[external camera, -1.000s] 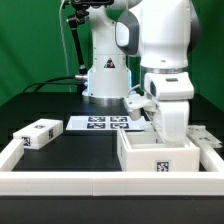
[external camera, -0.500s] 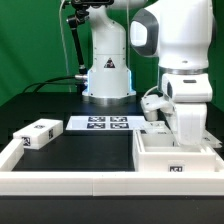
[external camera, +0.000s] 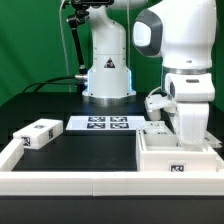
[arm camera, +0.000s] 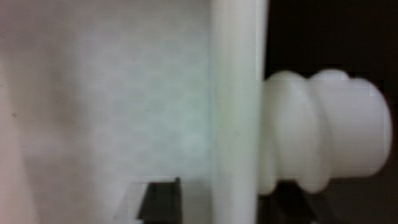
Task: Assemble cabinet
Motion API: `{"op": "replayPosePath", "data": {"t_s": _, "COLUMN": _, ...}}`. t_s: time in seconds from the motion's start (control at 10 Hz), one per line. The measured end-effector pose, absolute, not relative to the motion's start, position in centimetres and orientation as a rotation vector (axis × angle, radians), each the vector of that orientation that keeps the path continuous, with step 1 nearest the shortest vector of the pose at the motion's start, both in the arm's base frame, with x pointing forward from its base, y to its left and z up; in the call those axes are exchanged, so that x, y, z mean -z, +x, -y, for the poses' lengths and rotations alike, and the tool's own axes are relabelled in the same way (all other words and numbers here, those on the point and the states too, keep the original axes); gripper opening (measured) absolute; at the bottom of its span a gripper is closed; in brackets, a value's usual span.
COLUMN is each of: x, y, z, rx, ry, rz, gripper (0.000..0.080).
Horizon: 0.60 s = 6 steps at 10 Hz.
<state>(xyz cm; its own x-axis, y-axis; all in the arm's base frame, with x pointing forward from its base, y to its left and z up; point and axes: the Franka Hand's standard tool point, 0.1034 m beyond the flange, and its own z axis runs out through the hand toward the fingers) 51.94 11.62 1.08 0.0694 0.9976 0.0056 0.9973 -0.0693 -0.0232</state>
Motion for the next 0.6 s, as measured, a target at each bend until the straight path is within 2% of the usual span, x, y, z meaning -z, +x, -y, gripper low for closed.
{"op": "replayPosePath", "data": {"t_s": 0.1, "x": -1.1, "y": 51.9, "z": -11.6, "rx": -0.018, "ry": -2.282, "rz": 2.129, "gripper": 0.0302}}
{"op": "replayPosePath", "data": {"t_s": 0.2, "x": -1.1, "y": 51.8, "z": -11.7, "rx": -0.007, "ry": -2.282, "rz": 2.131, "gripper": 0.0536}}
{"op": "replayPosePath", "data": {"t_s": 0.3, "x": -1.2, "y": 51.2, "z": -11.8, "rx": 0.013, "ry": -2.281, "rz": 2.136, "gripper": 0.0536}}
{"op": "replayPosePath", "data": {"t_s": 0.4, "x": -1.9, "y": 51.0, "z": -11.8, "rx": 0.017, "ry": -2.281, "rz": 2.145, "gripper": 0.0674}}
{"op": "replayPosePath", "data": {"t_s": 0.5, "x": -3.2, "y": 51.0, "z": -11.8, "rx": 0.029, "ry": -2.286, "rz": 2.159, "gripper": 0.0760}}
{"op": "replayPosePath", "data": {"t_s": 0.6, "x": -4.2, "y": 50.7, "z": -11.8, "rx": 0.033, "ry": -2.291, "rz": 2.167, "gripper": 0.0760}}
